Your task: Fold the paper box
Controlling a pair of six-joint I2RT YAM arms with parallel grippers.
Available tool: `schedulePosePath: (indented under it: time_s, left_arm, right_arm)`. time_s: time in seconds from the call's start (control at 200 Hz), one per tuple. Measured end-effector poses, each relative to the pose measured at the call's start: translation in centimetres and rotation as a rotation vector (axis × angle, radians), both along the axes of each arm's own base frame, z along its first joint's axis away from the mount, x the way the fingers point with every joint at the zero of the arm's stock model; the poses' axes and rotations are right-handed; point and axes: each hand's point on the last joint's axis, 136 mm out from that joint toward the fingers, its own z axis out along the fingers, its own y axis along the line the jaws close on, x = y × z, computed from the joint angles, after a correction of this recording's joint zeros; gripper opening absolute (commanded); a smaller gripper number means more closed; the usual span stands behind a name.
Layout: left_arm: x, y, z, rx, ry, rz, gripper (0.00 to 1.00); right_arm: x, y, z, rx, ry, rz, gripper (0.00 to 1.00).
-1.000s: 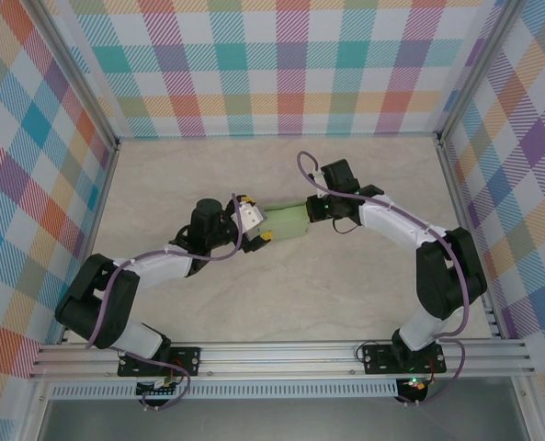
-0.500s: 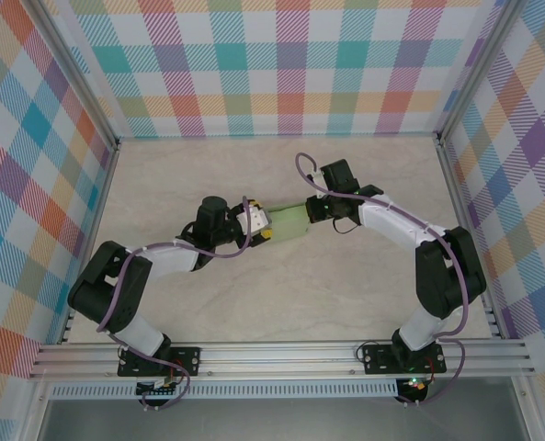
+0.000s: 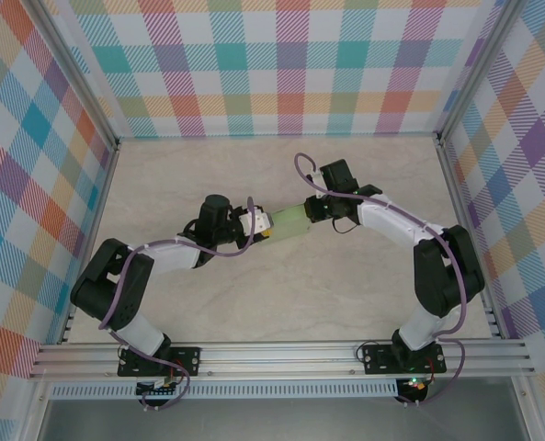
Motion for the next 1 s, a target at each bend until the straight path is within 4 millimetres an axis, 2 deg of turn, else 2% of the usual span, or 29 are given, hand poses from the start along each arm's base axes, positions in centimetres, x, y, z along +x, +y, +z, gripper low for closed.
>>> schedulePosePath:
  time_s: [0.23, 0.43, 0.56, 0.625, 0.665, 0.78, 1.0]
  left_arm:
    - [0.2, -0.4, -0.4, 0.015, -0.004, 0.000, 0.40]
    - [0.2, -1.0, -0.4, 0.015, -0.005, -0.014, 0.40]
    - [0.3, -1.1, -0.4, 0.014, -0.004, -0.015, 0.40]
    - [0.4, -1.2, -0.4, 0.012, -0.002, -0.013, 0.40]
    - [0.4, -1.3, -0.4, 0.009, 0.000, -0.013, 0.40]
    - [0.5, -1.3, -0.4, 0.005, 0.005, -0.012, 0.40]
    - [0.6, -1.4, -0.4, 0.005, 0.005, -0.011, 0.41]
  right_arm:
    - [0.3, -0.7, -0.1, 0.024, 0.007, -0.026, 0.26]
    - [-1.0, -2.6, 0.1, 0.106, 0.053, -0.078, 0.39]
    - [-1.5, -4.1, 1.5, 0.231, 0.102, -0.200, 0.48]
    - [-1.7, -4.6, 2.7, 0.306, 0.127, -0.274, 0.56]
    - [-1.8, -4.5, 3.5, 0.356, 0.144, -0.312, 0.60]
    - [-2.1, -3.9, 5.0, 0.503, 0.236, -0.445, 0.63]
    - [-1.0, -3.0, 3.8, 0.655, 0.464, -0.706, 0.69]
